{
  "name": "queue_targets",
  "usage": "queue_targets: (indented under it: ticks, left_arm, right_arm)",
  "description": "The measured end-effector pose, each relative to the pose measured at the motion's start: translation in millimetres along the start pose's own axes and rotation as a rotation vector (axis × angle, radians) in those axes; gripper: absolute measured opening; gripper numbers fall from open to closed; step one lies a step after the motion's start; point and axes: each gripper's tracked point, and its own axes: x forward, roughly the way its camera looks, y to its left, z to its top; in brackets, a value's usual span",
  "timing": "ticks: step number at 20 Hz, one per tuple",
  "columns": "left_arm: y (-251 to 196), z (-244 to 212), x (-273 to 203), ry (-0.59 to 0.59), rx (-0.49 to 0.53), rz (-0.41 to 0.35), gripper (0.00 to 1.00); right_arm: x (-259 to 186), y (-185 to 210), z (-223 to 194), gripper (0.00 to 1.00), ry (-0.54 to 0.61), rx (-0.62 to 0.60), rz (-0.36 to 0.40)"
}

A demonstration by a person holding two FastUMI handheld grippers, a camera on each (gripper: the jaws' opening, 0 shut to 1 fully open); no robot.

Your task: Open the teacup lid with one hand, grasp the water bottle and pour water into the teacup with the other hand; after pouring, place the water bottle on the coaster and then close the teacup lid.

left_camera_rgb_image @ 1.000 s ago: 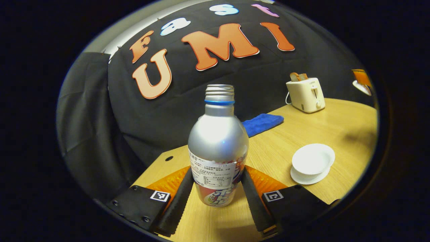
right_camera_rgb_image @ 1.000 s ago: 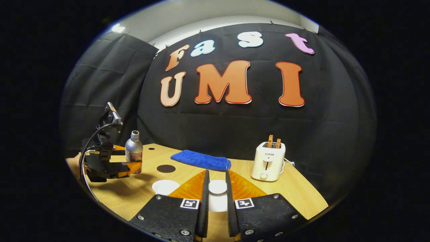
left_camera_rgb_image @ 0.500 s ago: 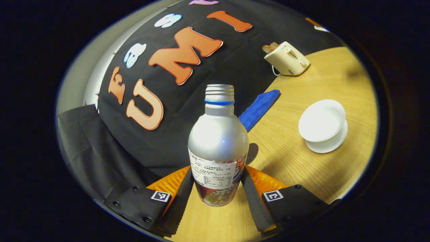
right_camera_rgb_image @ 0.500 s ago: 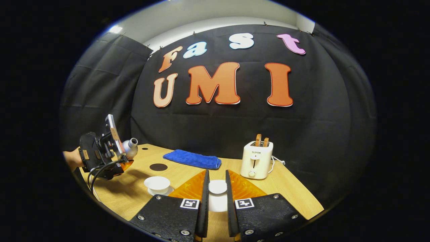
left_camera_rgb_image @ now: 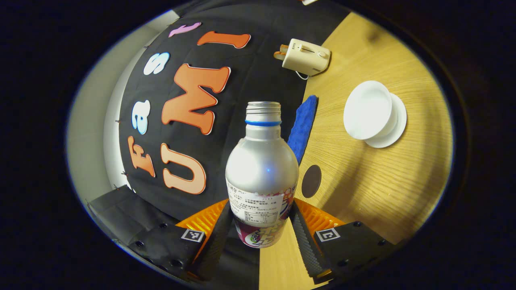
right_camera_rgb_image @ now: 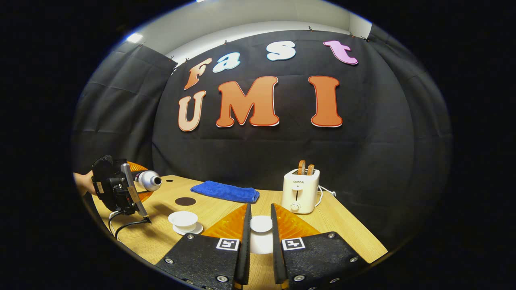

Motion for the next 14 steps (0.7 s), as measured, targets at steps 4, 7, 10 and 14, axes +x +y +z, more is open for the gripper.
queue_targets:
  ticks: [4,7,10,14]
  left_arm:
    - [8.0,4.2,-0.4,-0.024,0.138,0.022,0.85]
    - [8.3,7.4,-0.3,-0.045,0.214,0.008,0.85]
    - [2.5,12.3,5.6,-0.052,0.313,-0.013,0.82]
    - [1.2,19.1,11.7,-0.058,0.380,-0.018,0.88]
  right_arm:
    - [-1.1,-1.4,-4.7,0.24,0.009,-0.003,-0.001]
    - [-3.1,-4.1,-5.6,0.24,0.016,-0.013,-0.005]
    - [-5.5,-5.3,-4.4,0.24,0.010,-0.010,-0.006]
    - [-6.4,-5.8,-5.9,0.24,0.011,-0.009,-0.001]
